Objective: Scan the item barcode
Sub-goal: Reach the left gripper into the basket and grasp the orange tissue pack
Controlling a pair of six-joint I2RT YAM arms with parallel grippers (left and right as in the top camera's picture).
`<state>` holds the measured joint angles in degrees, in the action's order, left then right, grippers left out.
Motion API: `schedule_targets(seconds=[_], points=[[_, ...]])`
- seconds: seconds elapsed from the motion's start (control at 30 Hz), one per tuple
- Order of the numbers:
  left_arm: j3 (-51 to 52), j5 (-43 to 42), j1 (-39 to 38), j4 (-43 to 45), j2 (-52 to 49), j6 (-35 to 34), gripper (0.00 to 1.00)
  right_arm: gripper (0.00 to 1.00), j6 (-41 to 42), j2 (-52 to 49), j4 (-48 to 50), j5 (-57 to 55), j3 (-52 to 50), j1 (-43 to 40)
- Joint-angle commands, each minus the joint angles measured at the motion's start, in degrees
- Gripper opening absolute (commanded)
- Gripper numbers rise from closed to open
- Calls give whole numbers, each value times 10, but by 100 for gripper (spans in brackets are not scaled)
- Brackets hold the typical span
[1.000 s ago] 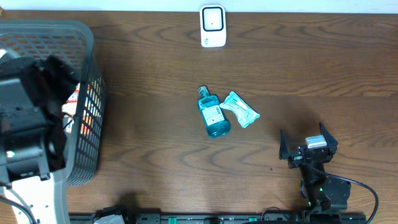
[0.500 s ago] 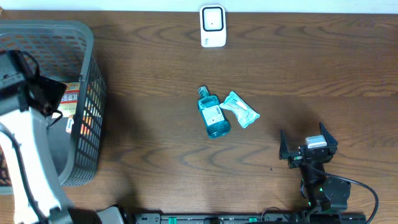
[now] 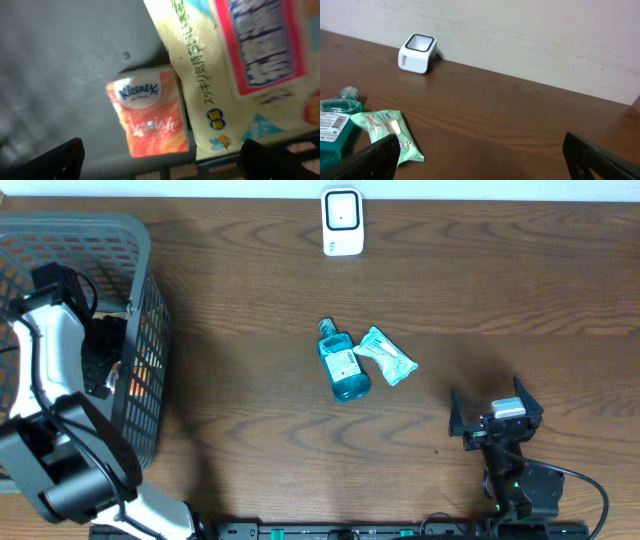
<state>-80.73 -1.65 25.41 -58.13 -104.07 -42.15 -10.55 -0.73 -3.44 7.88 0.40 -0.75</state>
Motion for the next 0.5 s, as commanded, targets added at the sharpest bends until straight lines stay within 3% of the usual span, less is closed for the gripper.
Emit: schedule_targets(seconds=[0.0,0.27,0.47], points=[[-1,-18,2,-1,-30,-2,98,99,9,1,-2,0,-1,0],[-1,-18,2,17,-78,-2,88,99,9,1,-2,0,-1,0],[-1,-18,2,22,-82,-1,42,99,9,1,-2,0,-1,0]])
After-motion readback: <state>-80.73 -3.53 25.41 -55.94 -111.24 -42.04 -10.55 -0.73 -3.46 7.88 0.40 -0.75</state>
